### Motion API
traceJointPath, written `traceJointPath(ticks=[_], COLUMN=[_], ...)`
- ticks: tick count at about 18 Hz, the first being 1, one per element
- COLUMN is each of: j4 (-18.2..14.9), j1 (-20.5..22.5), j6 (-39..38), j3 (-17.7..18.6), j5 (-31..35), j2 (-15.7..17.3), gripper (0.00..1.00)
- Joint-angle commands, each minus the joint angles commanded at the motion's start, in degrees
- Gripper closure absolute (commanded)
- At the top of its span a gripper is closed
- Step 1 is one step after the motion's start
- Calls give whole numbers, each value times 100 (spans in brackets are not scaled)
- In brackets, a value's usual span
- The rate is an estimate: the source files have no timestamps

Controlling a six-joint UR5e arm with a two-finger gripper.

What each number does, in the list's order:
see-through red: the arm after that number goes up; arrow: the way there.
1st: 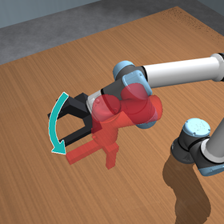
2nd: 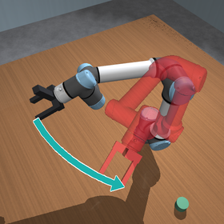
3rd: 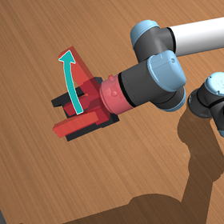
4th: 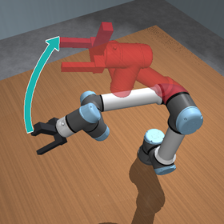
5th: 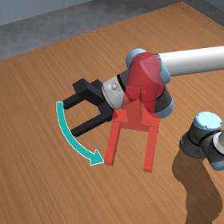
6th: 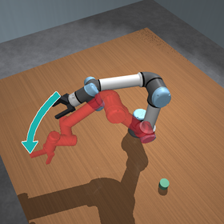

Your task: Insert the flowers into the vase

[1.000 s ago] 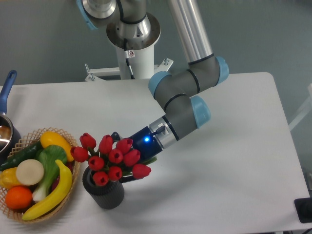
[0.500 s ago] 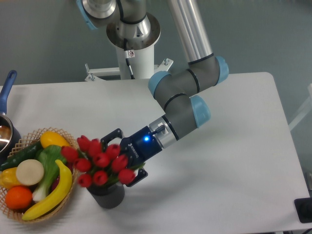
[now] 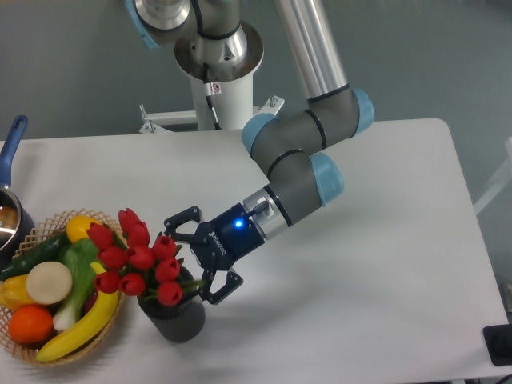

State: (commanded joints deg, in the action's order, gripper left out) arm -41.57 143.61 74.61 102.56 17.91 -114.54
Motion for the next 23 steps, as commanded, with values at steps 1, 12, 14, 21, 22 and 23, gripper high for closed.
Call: traceJointPath(ticks=[1,12,14,21,22,23], j4=[-9,-53,-61,-595,-963,-1358], j1=[9,422,614,958,1036,1142], j6=[9,0,18,700,1104,1482], j3=[35,422,440,151,-7,-139], j5=[255,3024,3490,4781,4853,4863], j2=[123,1582,1951,2699,2717,2743], gripper=[0,0,0,0,0,0])
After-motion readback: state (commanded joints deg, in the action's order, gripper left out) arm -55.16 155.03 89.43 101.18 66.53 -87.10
